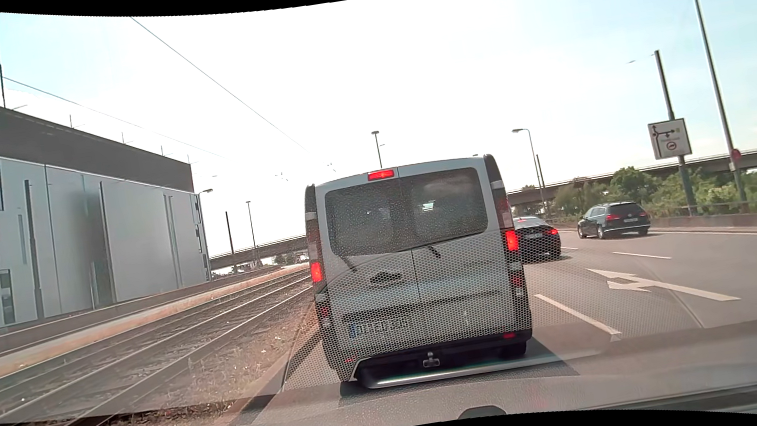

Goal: Follow the waypoints while adhering to traffic rules and regulations

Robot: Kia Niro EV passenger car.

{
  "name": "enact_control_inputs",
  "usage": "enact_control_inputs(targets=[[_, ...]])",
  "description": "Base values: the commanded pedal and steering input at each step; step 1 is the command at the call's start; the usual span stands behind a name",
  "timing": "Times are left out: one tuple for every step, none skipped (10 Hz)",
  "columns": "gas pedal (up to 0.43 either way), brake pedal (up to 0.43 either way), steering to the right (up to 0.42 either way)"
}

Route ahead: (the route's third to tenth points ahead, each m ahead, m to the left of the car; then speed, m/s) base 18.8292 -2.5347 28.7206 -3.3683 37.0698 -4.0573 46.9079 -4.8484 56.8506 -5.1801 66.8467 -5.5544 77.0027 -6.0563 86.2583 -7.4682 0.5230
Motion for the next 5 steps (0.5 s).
enact_control_inputs(targets=[[0.0, 0.22, -0.01], [0.0, 0.213, -0.01], [0.0, 0.213, -0.01], [0.0, 0.207, -0.01], [0.0, 0.213, -0.01]])
